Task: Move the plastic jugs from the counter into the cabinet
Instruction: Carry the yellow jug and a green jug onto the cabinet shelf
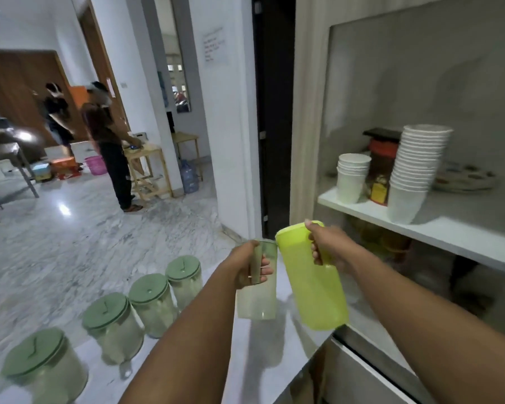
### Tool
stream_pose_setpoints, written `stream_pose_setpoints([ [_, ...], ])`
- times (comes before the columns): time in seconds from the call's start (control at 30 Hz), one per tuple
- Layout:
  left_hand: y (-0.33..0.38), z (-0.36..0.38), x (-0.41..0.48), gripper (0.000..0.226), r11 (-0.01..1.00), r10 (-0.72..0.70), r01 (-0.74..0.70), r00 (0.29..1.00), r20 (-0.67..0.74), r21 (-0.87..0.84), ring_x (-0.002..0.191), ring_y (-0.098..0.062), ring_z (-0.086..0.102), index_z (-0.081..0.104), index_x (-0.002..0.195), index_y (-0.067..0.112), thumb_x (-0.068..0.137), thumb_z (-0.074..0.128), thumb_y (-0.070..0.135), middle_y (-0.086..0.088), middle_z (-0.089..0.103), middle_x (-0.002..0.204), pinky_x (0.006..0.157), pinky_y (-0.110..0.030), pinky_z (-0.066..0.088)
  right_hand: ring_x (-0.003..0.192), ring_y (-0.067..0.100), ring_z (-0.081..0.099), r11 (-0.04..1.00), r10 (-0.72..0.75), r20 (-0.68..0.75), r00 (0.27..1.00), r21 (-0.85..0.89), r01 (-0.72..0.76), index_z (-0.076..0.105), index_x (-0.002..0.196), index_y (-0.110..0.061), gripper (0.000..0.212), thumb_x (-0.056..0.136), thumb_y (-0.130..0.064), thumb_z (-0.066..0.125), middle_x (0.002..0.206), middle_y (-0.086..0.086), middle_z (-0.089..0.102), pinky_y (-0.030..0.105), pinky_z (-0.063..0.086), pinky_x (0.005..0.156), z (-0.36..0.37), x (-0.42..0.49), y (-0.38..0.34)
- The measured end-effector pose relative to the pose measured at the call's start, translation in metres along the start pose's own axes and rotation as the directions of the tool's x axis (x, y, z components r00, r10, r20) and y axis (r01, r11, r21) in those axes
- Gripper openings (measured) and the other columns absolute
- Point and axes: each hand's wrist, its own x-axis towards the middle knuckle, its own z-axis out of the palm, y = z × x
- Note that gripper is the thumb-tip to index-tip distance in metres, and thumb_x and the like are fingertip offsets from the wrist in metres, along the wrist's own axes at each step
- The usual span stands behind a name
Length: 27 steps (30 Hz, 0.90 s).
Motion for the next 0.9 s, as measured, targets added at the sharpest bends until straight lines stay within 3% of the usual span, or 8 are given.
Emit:
stream_pose_setpoints([
  [0.07, -0.001, 0.024, -0.037, 0.036, 1.0, 0.005, -0.009, 0.993, 0.12, 0.027, 0.058, -0.021, 0.033, 0.042, 0.064, 0.017, 0.093, 0.044, 0.039, -0.004, 0.033, 0.066, 0.058, -0.031, 0.028, 0.047, 0.019, 0.046, 0.998, -0.003, -0.038, 0.999, 0.055, 0.005, 0.054, 0.081, -0.012, 0.041, 0.095, -0.05, 0.056, 0.06, 0.006, 0.048, 0.027, 0.042, 0.05, -0.027, -0.046, -0.002],
  [0.23, 0.0, 0.093, -0.108, 0.035, 0.983, -0.107, 0.042, 0.919, 0.38, 0.176, 0.064, -0.023, 0.042, 0.049, 0.075, 0.011, 0.098, 0.041, 0.036, -0.01, 0.044, 0.071, 0.067, -0.033, 0.038, 0.044, 0.02, 0.043, 0.991, 0.04, -0.123, 0.992, 0.13, -0.024, 0.05, 0.077, -0.014, 0.04, 0.097, -0.049, 0.05, 0.057, 0.006, 0.045, 0.026, 0.042, 0.046, -0.13, -0.152, -0.008],
  [0.4, 0.004, 0.206, -0.174, 0.041, 0.947, -0.178, -0.035, 0.771, 0.612, 0.319, 0.07, -0.022, 0.047, 0.055, 0.083, 0.005, 0.1, 0.039, 0.038, -0.01, 0.049, 0.077, 0.072, -0.033, 0.043, 0.035, 0.014, 0.036, 0.99, 0.103, -0.23, 0.968, 0.122, -0.077, 0.042, 0.067, -0.018, 0.045, 0.099, -0.049, 0.045, 0.052, 0.001, 0.037, 0.017, 0.037, 0.038, -0.252, -0.261, -0.022],
  [0.57, -0.009, 0.337, -0.214, 0.043, 0.912, -0.232, -0.142, 0.593, 0.771, 0.384, 0.067, -0.023, 0.06, 0.062, 0.088, 0.003, 0.098, 0.043, 0.041, -0.009, 0.061, 0.076, 0.074, -0.035, 0.052, 0.052, 0.018, 0.037, 0.99, 0.08, -0.453, 0.888, 0.137, -0.019, 0.043, 0.066, -0.016, 0.044, 0.1, -0.044, 0.046, 0.06, 0.005, 0.039, 0.021, 0.04, 0.04, -0.356, -0.364, -0.033],
  [0.7, -0.029, 0.445, -0.24, 0.037, 0.917, -0.234, -0.186, 0.47, 0.851, 0.354, 0.069, -0.025, 0.061, 0.061, 0.09, 0.004, 0.097, 0.045, 0.036, -0.01, 0.062, 0.08, 0.077, -0.038, 0.049, 0.055, 0.02, 0.04, 0.985, 0.063, -0.581, 0.812, 0.168, 0.044, 0.041, 0.063, -0.017, 0.043, 0.099, -0.041, 0.043, 0.064, 0.006, 0.039, 0.028, 0.036, 0.051, -0.439, -0.432, -0.025],
  [0.77, -0.038, 0.496, -0.253, 0.034, 0.92, -0.191, -0.221, 0.465, 0.864, 0.323, 0.076, -0.027, 0.065, 0.063, 0.095, 0.004, 0.096, 0.047, 0.034, -0.011, 0.066, 0.084, 0.081, -0.039, 0.049, 0.056, 0.02, 0.043, 0.981, 0.028, -0.654, 0.756, 0.163, 0.105, 0.043, 0.063, -0.017, 0.042, 0.099, -0.04, 0.042, 0.065, 0.005, 0.042, 0.029, 0.032, 0.054, -0.475, -0.461, -0.02],
  [0.83, -0.05, 0.542, -0.268, 0.033, 0.911, -0.104, -0.298, 0.504, 0.857, 0.286, 0.087, -0.028, 0.069, 0.067, 0.1, 0.007, 0.096, 0.048, 0.033, -0.009, 0.071, 0.09, 0.087, -0.04, 0.047, 0.057, 0.019, 0.046, 0.975, -0.027, -0.725, 0.689, 0.132, 0.177, 0.045, 0.063, -0.017, 0.042, 0.099, -0.038, 0.04, 0.065, 0.005, 0.044, 0.028, 0.033, 0.053, -0.505, -0.484, -0.015],
  [0.9, -0.065, 0.582, -0.282, 0.032, 0.902, -0.04, -0.345, 0.528, 0.848, 0.258, 0.098, -0.029, 0.065, 0.069, 0.106, 0.008, 0.097, 0.046, 0.029, -0.008, 0.071, 0.097, 0.094, -0.042, 0.045, 0.057, 0.02, 0.046, 0.941, -0.09, -0.795, 0.6, 0.13, 0.314, 0.048, 0.068, -0.015, 0.036, 0.099, -0.032, 0.043, 0.065, 0.006, 0.044, 0.018, 0.038, 0.043, -0.533, -0.498, -0.008],
])
